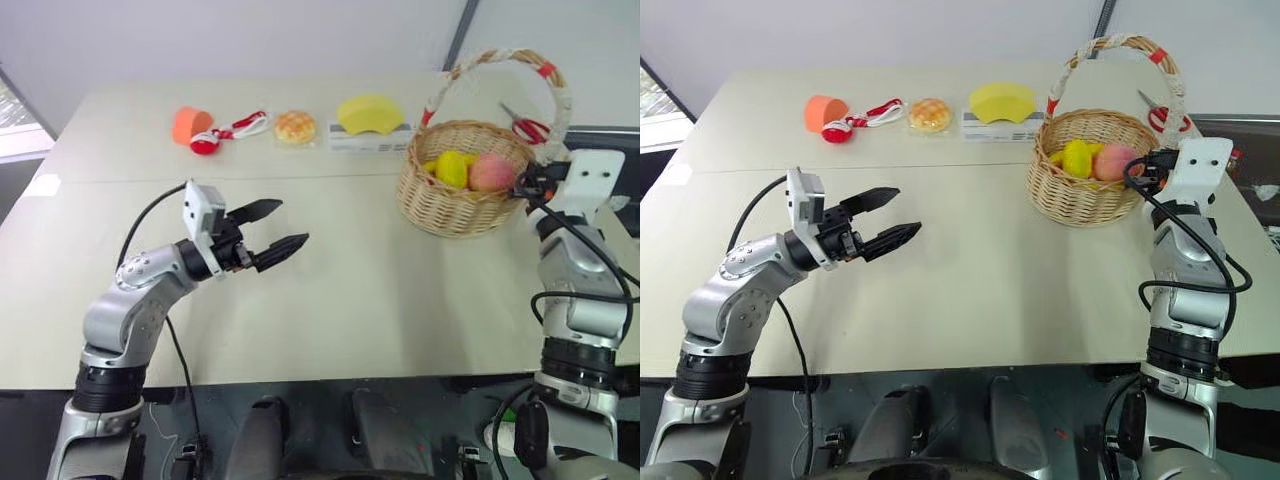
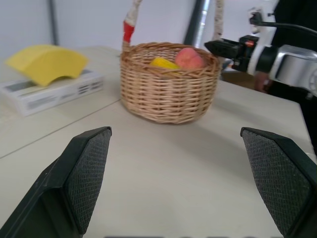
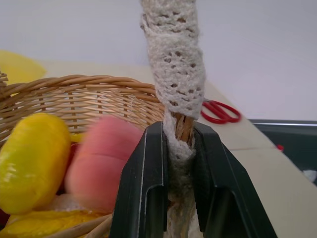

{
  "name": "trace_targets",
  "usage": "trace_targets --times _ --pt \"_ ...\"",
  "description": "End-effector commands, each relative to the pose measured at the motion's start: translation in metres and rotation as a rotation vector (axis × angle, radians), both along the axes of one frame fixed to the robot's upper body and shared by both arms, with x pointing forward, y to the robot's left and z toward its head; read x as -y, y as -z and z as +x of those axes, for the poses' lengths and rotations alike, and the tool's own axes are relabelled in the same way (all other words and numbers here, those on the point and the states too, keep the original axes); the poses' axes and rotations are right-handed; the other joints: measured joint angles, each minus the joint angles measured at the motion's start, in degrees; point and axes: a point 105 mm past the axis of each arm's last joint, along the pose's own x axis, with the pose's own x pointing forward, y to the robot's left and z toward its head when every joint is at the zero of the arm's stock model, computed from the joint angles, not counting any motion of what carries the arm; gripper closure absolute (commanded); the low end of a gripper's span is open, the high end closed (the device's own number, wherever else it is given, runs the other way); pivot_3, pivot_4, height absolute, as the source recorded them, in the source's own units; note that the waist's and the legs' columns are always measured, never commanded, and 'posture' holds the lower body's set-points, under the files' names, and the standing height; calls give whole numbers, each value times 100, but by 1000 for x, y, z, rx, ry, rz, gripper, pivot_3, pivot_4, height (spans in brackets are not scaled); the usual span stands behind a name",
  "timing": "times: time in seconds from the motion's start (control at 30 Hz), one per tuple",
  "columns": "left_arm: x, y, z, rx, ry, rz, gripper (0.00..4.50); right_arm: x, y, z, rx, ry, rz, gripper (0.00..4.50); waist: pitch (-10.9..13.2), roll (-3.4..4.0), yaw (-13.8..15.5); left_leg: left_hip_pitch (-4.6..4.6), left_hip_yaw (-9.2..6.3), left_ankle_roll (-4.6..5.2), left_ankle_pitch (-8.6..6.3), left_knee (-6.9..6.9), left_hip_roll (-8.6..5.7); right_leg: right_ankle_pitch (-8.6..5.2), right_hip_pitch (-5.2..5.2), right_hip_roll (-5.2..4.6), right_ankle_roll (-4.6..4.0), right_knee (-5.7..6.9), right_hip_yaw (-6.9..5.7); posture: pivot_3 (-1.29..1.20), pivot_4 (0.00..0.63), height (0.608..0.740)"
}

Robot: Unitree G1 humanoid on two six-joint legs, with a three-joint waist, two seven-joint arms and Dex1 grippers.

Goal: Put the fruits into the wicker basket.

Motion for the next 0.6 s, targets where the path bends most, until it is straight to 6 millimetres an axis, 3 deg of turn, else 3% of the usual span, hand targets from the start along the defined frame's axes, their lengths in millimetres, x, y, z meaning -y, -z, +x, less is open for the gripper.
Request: trace_targets --times 0.03,0.2,0.4,0.53,0.6 --pt "1 -8 1 51 7 5 0 16 -11 -5 39 42 -13 3293 -2 3 -2 2 2 0 0 0 1 0 1 1 0 1 1 0 150 740" --pt "-10 -5 5 43 -48 21 0 26 -23 -23 90 51 -11 841 -2 3 38 -4 0 0 0 1 1 0 1 -3 0 0 1 0 150 740" --pt "-39 10 13 0 -198 68 0 35 -15 -53 60 -34 -46 841 -3 4 69 -8 -7 0 0 1 1 -1 5 -8 1 -7 0 0 150 740" --pt "-67 30 8 -47 -304 120 0 -5 -4 -63 -28 -294 -163 841 -6 11 9 1 -10 1 0 0 4 -1 7 -8 1 -6 4 0 150 740" --pt "-81 40 5 -79 -354 132 0 -39 3 -65 -56 -464 -176 841 -6 11 -10 14 -9 1 -1 -2 11 -1 12 -4 1 -6 9 0 150 740"
